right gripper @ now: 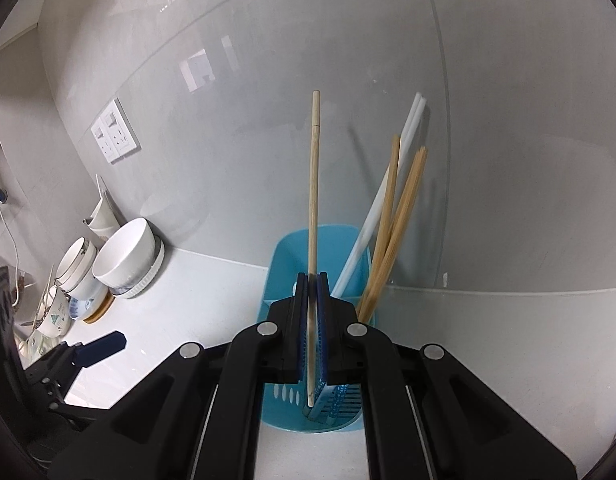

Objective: Organize utensils
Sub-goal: 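Lower the right tool's pale chopstick into the blue holder and open it, then move both open tools back over the row of chopsticks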

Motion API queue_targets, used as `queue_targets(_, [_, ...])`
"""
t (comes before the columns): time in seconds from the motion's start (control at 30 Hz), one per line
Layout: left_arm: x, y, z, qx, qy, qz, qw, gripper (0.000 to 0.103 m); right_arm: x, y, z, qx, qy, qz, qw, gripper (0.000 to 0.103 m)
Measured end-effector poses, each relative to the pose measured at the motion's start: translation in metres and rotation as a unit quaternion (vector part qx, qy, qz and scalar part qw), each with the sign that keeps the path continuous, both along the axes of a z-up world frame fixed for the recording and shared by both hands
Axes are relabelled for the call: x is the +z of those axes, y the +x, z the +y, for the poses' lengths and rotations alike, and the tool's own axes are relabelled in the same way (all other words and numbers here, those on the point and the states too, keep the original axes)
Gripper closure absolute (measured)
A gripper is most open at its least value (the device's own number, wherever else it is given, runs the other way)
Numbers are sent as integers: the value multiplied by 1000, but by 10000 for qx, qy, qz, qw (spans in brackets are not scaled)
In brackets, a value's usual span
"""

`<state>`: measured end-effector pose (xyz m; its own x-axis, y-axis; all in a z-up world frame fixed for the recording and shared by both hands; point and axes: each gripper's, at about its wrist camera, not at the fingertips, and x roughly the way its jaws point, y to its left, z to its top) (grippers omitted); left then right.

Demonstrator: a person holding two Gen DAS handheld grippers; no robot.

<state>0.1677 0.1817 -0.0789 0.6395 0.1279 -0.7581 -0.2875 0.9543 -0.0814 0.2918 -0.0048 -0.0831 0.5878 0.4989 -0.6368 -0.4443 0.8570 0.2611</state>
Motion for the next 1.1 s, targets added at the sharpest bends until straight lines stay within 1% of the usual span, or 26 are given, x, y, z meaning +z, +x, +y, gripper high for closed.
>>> queue_targets(0.23, [1,-1,2,30,2,16,10000,6,-16,0,7,45,-212,70,9997,99])
queue_targets(0.3, [1,-1,3,49,-2,13,10000,6,-17,-1,8,27,-257,79,9996,96])
queue_targets(0.43, [2,0,4,74,-13,14,10000,6,-14,-4,8,42,-467,51,9989,95])
queue_targets(0.5, [4,-2,4,82,-43,-14,10000,6,-11,-6,5,49,-488,23,9988,88])
queue_targets(0.57, [6,-4,4,101,-59,-41,9999,6,-5,-12,-1,37,-502,-25,9987,70])
queue_targets(0.6, [8,-5,4,105,-71,-52,9999,6,-1,-15,-4,34,-502,-72,9987,65])
queue_targets(0.63, [9,-6,3,104,-84,-62,9999,6,2,-17,-6,44,-509,-114,9986,56])
queue_targets(0.67, [12,-8,2,104,-83,-87,9999,6,7,-21,-10,59,-551,-178,9983,48])
queue_targets(0.7, [14,-10,0,105,-68,-105,9999,6,11,-25,-13,65,-576,-232,9980,45])
queue_targets(0.77, [19,-14,-4,90,-57,-137,9998,6,19,-33,-23,21,-590,-314,9978,31])
queue_targets(0.8, [21,-17,-6,73,-66,-150,9998,6,22,-36,-28,-5,-599,-327,9977,29])
queue_targets(0.87, [24,-21,-12,28,-45,-169,9998,6,27,-44,-39,-113,-651,-382,9971,19])
queue_targets(0.93, [26,-25,-19,-31,-9,-187,9998,6,27,-51,-51,-304,-794,-398,9956,14])
queue_targets(1.1, [32,-36,-41,-184,69,-130,9997,6,24,-68,-82,-536,-892,-256,9942,12])
